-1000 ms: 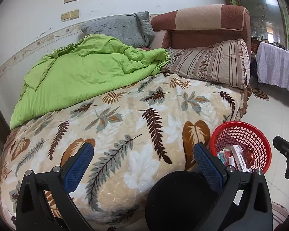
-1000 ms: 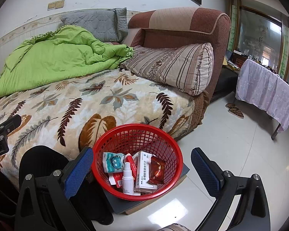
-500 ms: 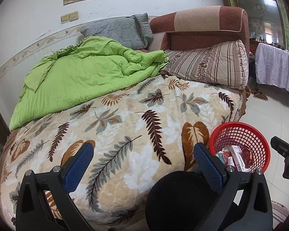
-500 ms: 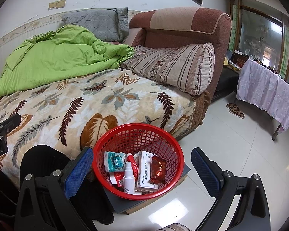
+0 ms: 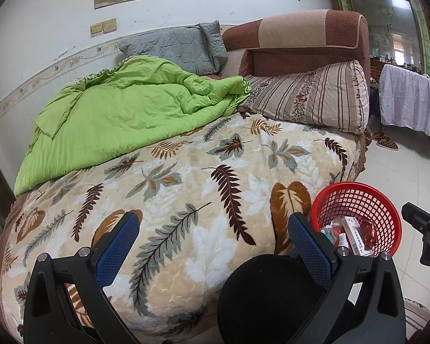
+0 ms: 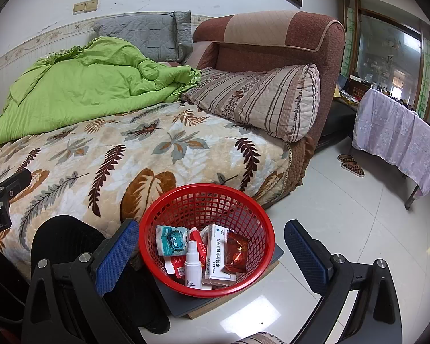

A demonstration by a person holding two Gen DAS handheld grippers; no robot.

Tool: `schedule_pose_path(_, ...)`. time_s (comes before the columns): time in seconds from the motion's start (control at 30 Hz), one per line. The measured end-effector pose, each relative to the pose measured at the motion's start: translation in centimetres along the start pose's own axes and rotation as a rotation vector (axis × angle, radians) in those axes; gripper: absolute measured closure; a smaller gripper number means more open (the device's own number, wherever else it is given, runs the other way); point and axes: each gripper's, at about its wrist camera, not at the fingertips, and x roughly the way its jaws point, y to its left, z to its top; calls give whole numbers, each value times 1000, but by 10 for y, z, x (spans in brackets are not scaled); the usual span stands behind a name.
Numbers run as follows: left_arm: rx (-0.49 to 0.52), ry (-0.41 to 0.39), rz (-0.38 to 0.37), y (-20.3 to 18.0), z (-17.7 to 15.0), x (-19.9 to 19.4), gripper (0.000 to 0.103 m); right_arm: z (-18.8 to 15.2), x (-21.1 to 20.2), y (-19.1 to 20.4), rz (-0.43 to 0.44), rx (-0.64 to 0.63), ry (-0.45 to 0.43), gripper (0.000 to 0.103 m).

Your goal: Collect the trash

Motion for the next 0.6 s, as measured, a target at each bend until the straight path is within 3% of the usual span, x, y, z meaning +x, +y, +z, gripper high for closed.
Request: schedule_pose_path(0.6, 2, -3, -2, 0, -1, -1, 0, 1, 1, 5, 2, -5, -3, 1)
